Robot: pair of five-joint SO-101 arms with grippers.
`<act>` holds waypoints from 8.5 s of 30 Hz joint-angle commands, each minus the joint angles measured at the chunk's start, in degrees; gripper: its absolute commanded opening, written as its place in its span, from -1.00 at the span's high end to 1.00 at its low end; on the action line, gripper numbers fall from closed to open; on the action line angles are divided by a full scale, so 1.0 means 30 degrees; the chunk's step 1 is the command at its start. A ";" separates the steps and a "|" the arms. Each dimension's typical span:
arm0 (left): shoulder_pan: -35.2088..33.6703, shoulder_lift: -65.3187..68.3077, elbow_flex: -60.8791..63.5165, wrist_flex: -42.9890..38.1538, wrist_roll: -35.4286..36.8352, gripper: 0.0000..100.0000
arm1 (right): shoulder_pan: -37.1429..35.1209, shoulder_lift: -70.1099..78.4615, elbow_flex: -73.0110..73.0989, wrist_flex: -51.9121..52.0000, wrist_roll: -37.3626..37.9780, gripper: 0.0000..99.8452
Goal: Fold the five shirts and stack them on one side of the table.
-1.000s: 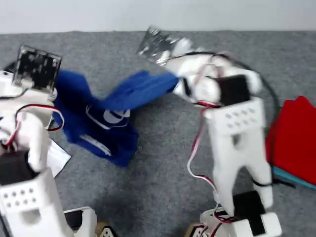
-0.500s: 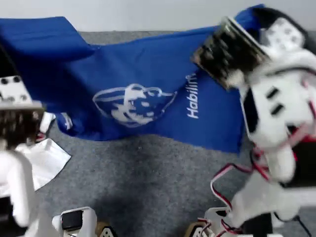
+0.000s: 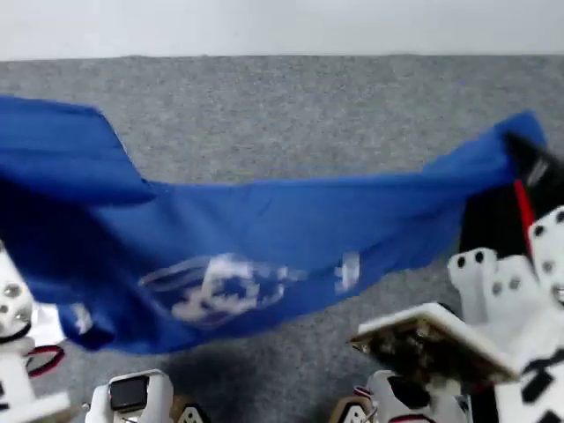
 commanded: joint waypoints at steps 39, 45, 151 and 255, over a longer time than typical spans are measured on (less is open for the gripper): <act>0.3575 1.8549 0.8132 -1.7612 -0.3165 0.97 | 0.1363 0.7634 2.6198 -3.0725 0.1201 0.98; 0.3868 2.1890 0.3853 -1.7612 -0.3194 0.97 | 0.1187 0.9802 2.6198 -3.4974 0.1495 0.98; 0.3458 1.1018 -0.9128 0.1055 -0.3341 0.97 | 0.4821 -0.0806 1.4857 -1.3875 0.2989 0.98; 0.2110 2.2300 0.1245 1.0755 -0.8674 0.76 | 0.4205 1.3465 1.4857 -0.2066 0.3282 0.55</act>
